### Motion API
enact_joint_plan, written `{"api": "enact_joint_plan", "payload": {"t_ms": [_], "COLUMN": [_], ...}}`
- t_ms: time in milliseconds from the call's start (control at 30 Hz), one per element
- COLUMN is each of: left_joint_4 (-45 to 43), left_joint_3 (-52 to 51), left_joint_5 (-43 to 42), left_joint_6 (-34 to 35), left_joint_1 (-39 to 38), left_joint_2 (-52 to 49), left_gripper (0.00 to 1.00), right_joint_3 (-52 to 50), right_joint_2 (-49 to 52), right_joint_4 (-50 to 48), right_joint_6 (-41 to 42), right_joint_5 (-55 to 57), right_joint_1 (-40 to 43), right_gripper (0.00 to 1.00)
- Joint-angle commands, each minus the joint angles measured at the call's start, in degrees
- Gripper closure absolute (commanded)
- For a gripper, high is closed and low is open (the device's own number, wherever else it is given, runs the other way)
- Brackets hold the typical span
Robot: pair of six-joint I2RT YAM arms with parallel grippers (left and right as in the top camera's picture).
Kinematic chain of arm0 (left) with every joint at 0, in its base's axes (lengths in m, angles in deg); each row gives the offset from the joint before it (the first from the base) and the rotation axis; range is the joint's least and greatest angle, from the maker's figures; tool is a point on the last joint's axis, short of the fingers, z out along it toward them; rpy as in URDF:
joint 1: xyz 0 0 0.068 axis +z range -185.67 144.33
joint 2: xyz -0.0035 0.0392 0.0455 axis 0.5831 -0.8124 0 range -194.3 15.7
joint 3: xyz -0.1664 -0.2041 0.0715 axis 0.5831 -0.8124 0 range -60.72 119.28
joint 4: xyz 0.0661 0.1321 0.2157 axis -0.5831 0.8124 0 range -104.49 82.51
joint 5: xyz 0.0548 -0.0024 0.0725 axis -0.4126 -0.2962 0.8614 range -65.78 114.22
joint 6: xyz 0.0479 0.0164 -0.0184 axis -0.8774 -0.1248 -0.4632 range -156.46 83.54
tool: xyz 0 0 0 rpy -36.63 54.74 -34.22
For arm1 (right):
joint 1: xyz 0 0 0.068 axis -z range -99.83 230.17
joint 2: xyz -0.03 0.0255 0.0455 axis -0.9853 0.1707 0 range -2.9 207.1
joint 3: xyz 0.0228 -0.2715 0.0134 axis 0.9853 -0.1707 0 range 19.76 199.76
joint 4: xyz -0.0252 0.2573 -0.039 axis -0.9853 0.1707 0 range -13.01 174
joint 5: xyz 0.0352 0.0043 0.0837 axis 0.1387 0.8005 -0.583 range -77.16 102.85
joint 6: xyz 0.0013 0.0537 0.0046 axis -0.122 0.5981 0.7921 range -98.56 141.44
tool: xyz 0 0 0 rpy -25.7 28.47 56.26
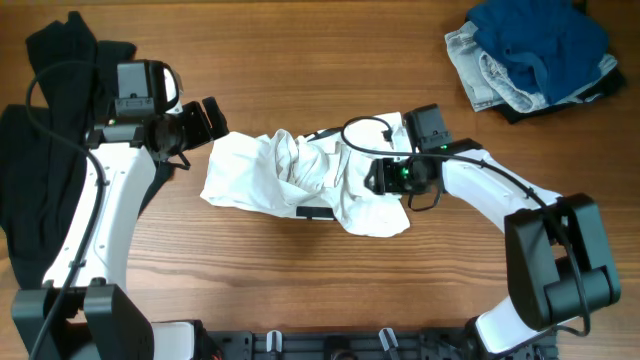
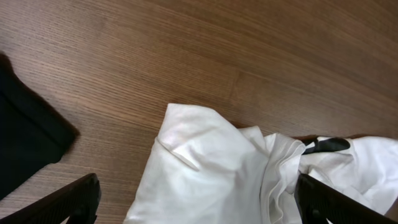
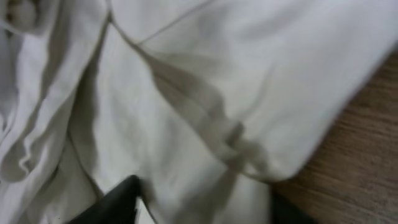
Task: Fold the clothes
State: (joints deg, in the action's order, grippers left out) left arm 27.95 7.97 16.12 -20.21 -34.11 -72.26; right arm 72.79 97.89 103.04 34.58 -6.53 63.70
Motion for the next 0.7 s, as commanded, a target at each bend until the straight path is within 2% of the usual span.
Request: {"api": "enact_joint_plan", "payload": {"t_ms": [0, 100, 233, 367, 500, 600, 667], "left_joint_4": [0.31, 0.50, 1.22, 2.03, 2.03, 2.03, 2.03], "left_joint_3": [0.31, 0.26, 0.26, 0.22, 0.22, 0.22, 0.22], "left_joint_5": [1.38, 5.22, 9.60, 13.18, 13.14, 13.14, 13.14], "left_joint_6": [0.48, 0.50, 0.48, 0.50, 0.52, 0.52, 0.52], "left_joint_1": [0.22, 0.22, 0.22, 0.55, 2.64, 4.11, 4.94], "left_joint_2": [-0.98, -1.09, -1.09, -1.09, -1.09, -1.09, -1.09], "left_gripper": [0.00, 0.00, 0.00, 0.00, 0.00, 0.00, 0.00], "right_joint_3": [-0.98, 1.20, 7.80, 12.94, 20.06, 25.79, 28.85], "right_joint_2": [1.11, 0.76, -1.99, -4.66, -5.51, -5.55, -5.55], "right_joint_4": [-1.51, -1.79, 6.71, 13.73, 21.73, 26.49, 28.06], "right_joint_6": [2.58, 2.75, 0.13, -7.91, -15.32, -17.77, -17.70], "right_joint_5": [4.46, 4.39, 4.52, 0.90, -3.41, -6.40, -8.20], "right_joint_1": [-0.31, 1.20, 7.67, 14.95, 21.90, 23.30, 21.18], "right_gripper": [0.96, 0.96, 0.96, 0.96, 0.96, 0.96, 0.96]}}
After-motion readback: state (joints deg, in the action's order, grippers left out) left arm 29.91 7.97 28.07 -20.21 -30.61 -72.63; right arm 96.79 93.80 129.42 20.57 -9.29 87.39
